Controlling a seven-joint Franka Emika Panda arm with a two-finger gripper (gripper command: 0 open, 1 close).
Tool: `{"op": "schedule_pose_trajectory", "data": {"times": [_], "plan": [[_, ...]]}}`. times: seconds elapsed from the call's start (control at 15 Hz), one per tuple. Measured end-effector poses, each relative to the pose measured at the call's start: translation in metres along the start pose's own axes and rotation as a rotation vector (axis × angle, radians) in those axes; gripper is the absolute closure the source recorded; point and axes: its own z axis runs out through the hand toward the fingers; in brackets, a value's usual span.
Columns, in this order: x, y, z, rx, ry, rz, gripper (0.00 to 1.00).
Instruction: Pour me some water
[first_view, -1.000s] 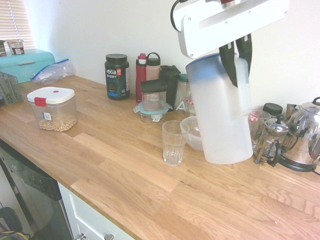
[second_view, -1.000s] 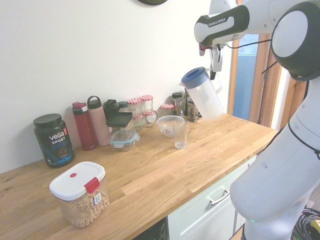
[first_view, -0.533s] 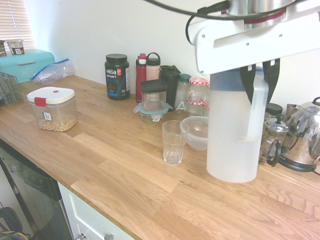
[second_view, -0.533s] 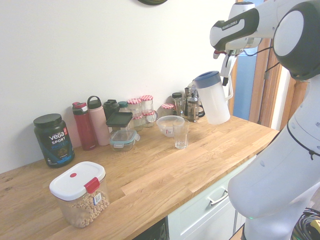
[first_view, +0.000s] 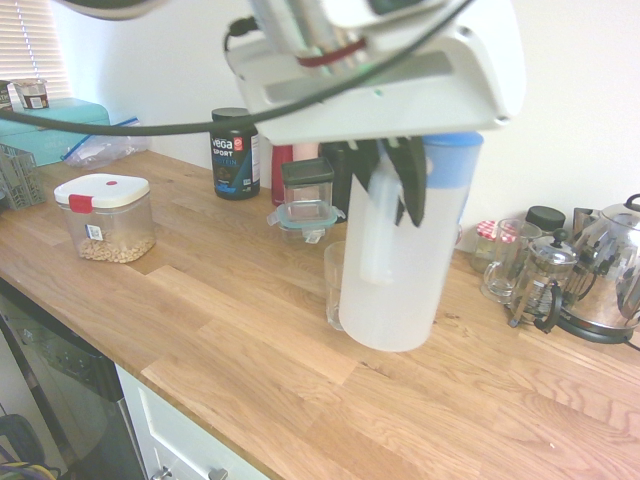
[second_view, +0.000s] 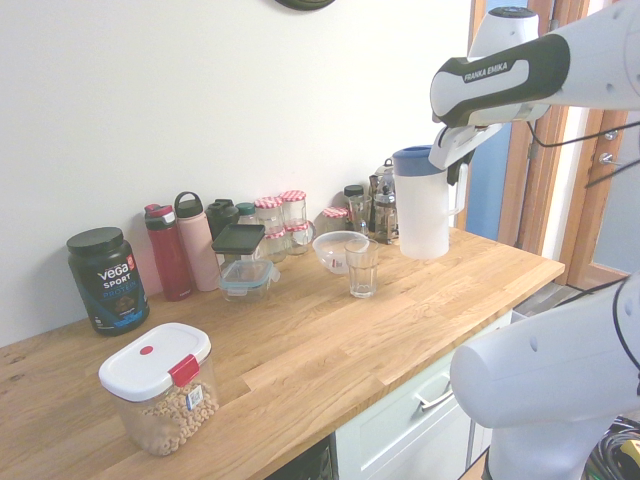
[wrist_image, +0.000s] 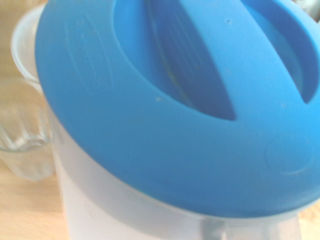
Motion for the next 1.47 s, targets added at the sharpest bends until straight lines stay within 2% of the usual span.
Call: {"op": "schedule_pose_trajectory", "data": {"times": [0.13,0.27,0.73,1.07,1.47], "plan": [[-0.018,-0.010,-0.037,0.014,0.083,0.063,1.00],[-0.037,-0.035,-0.070,0.039,0.156,0.080,1.00],[-0.134,-0.180,-0.098,0.119,0.141,-0.069,1.00],[-0.181,-0.253,-0.069,0.179,0.080,-0.116,1.00],[-0.220,-0.309,-0.009,0.212,0.064,-0.199,1.00]]}}
